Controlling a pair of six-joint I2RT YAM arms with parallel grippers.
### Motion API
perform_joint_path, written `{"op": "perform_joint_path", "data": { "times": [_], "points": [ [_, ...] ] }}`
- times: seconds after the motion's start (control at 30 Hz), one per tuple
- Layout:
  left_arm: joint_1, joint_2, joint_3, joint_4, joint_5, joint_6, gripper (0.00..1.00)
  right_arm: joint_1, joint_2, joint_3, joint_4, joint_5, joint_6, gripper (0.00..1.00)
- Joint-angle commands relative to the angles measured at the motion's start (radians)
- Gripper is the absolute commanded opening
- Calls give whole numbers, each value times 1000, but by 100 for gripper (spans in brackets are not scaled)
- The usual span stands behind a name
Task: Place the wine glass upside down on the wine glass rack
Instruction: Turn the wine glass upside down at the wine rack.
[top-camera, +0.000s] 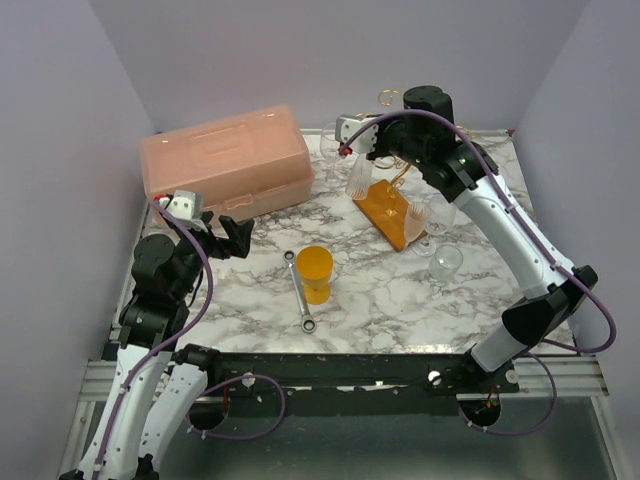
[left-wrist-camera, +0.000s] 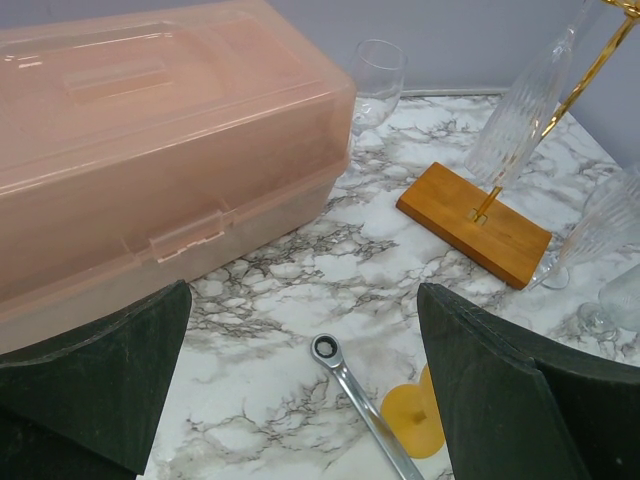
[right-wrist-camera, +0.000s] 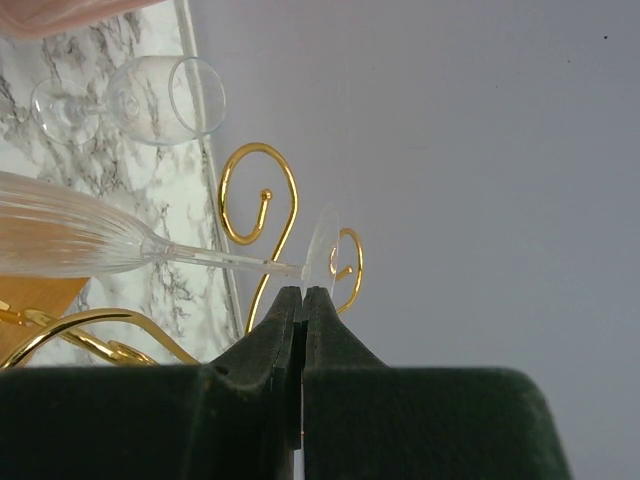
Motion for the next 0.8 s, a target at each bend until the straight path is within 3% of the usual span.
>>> {"op": "perform_joint_path", "data": {
  "times": [0.0,0.77],
  "points": [
    [7,-10,-7,19,26,-6,99,-7,10,7,52,46,6,1],
    [13,-13,-7,21,31,-8,99,-5,135,113,94,-11,-7,3]
  ]
}}
